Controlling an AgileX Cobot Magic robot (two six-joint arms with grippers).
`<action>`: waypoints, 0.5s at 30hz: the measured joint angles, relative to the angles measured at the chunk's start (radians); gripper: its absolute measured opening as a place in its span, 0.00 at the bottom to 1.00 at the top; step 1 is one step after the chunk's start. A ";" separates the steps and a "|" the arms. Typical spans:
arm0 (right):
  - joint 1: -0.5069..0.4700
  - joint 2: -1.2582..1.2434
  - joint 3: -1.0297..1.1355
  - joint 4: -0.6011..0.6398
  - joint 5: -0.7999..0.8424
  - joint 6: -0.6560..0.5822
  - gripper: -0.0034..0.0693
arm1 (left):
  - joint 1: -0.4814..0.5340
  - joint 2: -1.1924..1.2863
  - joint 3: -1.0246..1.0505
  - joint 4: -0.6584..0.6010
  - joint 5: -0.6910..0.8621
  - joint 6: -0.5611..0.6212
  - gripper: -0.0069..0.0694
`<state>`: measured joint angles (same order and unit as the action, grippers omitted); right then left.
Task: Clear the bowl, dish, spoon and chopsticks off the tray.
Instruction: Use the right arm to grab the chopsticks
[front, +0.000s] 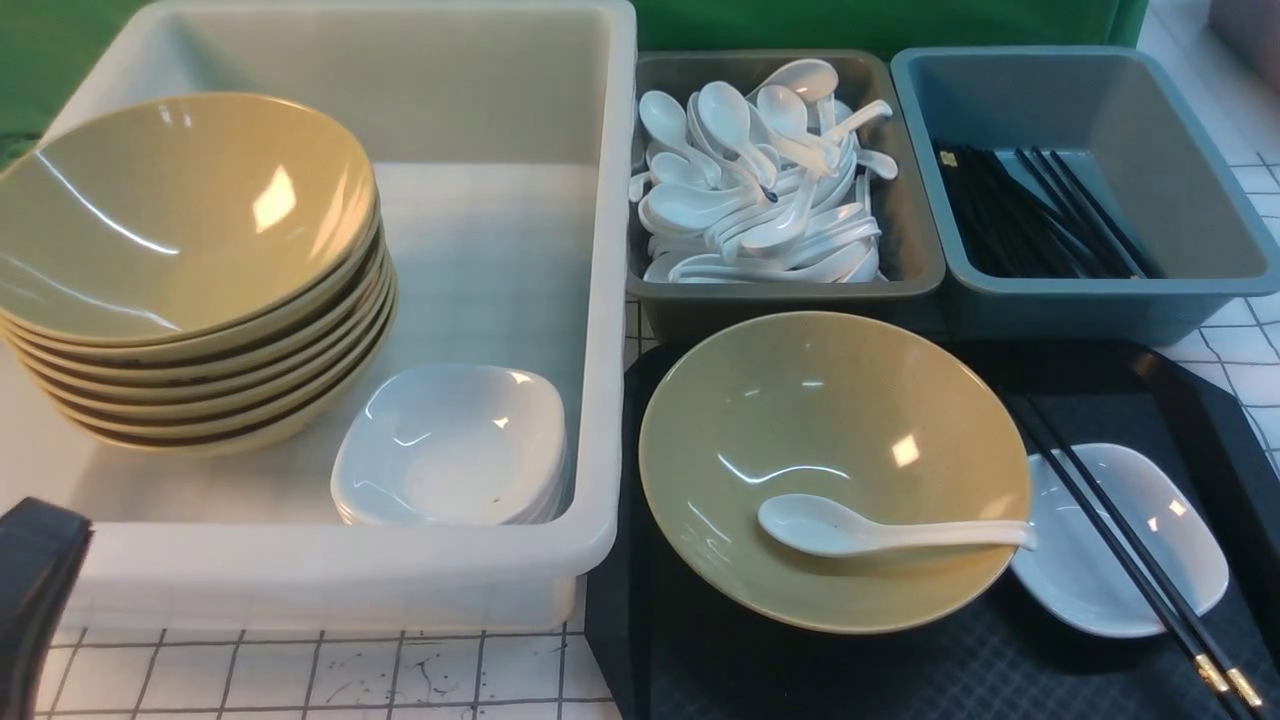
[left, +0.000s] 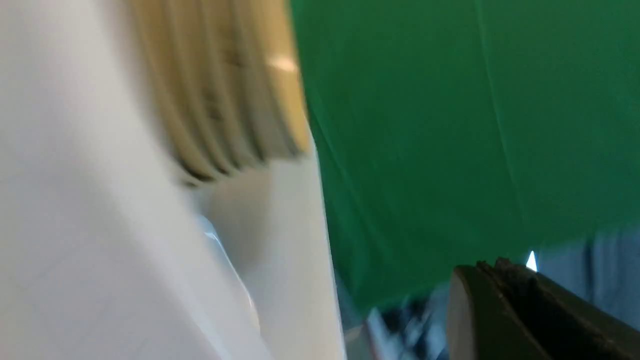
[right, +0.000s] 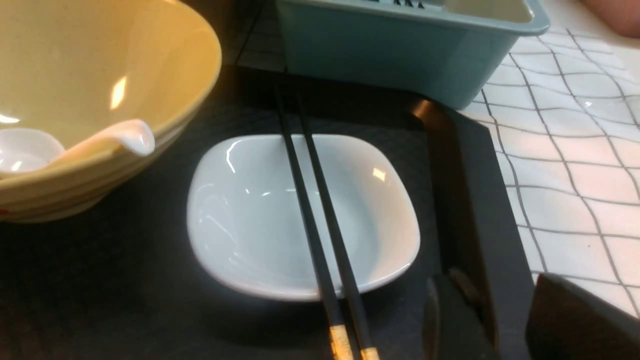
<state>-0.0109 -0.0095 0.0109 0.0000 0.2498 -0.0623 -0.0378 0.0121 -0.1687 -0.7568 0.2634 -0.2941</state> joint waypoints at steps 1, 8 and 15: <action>0.000 0.000 0.004 0.050 -0.023 0.062 0.37 | -0.004 0.042 -0.070 0.040 0.096 0.051 0.09; 0.000 0.000 0.015 0.240 -0.186 0.391 0.37 | -0.018 0.317 -0.336 0.131 0.583 0.371 0.09; 0.110 0.058 -0.139 0.315 0.142 0.329 0.28 | -0.218 0.496 -0.450 0.191 0.694 0.510 0.09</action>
<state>0.0992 0.0485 -0.1281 0.3150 0.3918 0.2665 -0.2560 0.5080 -0.6184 -0.5653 0.9574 0.2164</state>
